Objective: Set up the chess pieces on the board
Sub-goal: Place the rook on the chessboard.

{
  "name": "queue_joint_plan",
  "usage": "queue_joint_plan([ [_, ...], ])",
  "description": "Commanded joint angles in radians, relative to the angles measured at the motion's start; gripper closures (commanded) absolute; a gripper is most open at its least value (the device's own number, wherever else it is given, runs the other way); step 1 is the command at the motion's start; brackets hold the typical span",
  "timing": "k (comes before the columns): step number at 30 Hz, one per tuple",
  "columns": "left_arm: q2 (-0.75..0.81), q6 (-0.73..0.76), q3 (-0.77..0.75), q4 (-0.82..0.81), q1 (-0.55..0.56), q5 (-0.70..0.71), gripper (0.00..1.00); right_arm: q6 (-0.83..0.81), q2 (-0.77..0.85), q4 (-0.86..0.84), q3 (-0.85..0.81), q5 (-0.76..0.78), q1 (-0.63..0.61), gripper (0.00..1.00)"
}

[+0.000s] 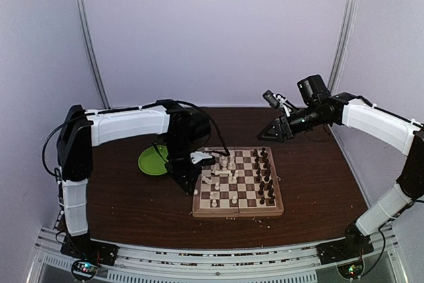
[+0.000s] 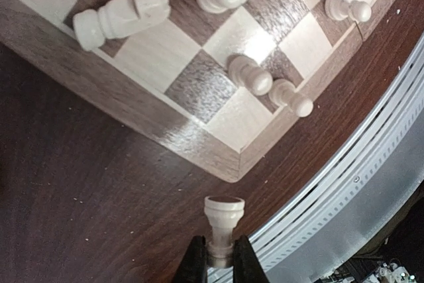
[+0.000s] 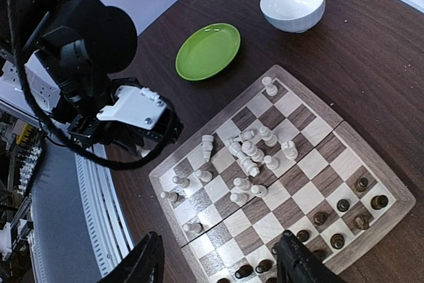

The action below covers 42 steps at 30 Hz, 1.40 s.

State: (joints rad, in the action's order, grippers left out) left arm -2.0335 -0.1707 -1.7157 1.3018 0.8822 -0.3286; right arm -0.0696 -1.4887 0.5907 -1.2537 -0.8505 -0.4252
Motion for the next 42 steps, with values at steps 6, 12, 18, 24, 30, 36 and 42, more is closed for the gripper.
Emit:
queue_joint_plan([
  [6, -0.123, -0.001, -0.126, 0.130, 0.043, 0.051, 1.00, -0.085, 0.024, 0.036, 0.012, -0.010, 0.030, 0.42],
  [12, -0.160, -0.010, -0.162, 0.132, 0.046, 0.057, 1.00, -0.100, 0.020, 0.050, 0.007, -0.019, 0.038, 0.42],
  [18, -0.183, -0.011, -0.178, 0.131, 0.046, 0.053, 1.00, -0.106, 0.010, 0.056, 0.005, -0.027, 0.046, 0.42],
  [24, -0.200, -0.013, -0.193, 0.131, 0.046, 0.055, 1.00, -0.114, -0.003, 0.071, -0.002, -0.033, 0.048, 0.42],
  [30, -0.217, -0.016, -0.206, 0.131, 0.046, 0.051, 0.96, -0.121, -0.010, 0.083, -0.005, -0.039, 0.049, 0.42],
  [36, -0.226, -0.023, -0.224, 0.128, 0.046, 0.053, 0.77, -0.125, -0.015, 0.090, -0.008, -0.041, 0.052, 0.42],
  [42, -0.222, -0.024, -0.252, 0.120, 0.046, 0.035, 0.53, -0.128, -0.016, 0.094, -0.010, -0.041, 0.054, 0.42],
])
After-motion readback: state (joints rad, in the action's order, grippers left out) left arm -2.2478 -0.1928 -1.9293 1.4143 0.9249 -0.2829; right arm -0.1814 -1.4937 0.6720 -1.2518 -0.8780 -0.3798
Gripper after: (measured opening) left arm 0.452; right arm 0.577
